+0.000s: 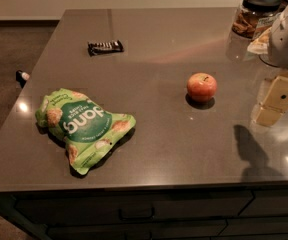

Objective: Move apple near green rice chip bag

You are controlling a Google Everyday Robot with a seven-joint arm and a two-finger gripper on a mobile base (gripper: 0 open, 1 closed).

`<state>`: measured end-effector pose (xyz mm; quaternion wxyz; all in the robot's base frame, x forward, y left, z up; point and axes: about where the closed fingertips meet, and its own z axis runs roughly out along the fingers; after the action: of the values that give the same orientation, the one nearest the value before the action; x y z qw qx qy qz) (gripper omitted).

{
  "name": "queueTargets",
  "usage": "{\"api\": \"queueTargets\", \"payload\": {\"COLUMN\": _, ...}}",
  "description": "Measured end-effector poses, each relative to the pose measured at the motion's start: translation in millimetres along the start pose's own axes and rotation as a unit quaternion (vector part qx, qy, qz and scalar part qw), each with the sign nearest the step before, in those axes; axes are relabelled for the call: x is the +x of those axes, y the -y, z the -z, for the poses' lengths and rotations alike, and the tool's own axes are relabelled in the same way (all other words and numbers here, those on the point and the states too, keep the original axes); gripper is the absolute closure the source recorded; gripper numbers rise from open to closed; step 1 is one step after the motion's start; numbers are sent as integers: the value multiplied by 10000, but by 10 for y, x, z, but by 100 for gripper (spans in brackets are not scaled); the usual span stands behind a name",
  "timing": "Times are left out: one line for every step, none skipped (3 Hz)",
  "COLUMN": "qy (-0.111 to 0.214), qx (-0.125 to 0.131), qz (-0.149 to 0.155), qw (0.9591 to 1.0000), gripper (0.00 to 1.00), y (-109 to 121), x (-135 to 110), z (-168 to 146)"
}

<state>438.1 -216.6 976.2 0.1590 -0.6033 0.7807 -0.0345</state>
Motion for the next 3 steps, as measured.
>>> {"api": "queueTargets", "payload": {"qy": 30, "qx": 22, "qz": -19, "qw": 10000, "gripper": 0, "y": 50, "x": -16, "z": -17}}
{"api": "queueTargets", "payload": {"qy": 152, "qx": 69, "qz": -36, "qw": 9999, "gripper": 0, "y": 236, "x": -81, "z": -142}}
{"api": "queueTargets", "payload": {"qy": 379, "qx": 61, "qz": -163, "qw": 9991, "gripper": 0, "y": 534, "x": -188, "z": -336}}
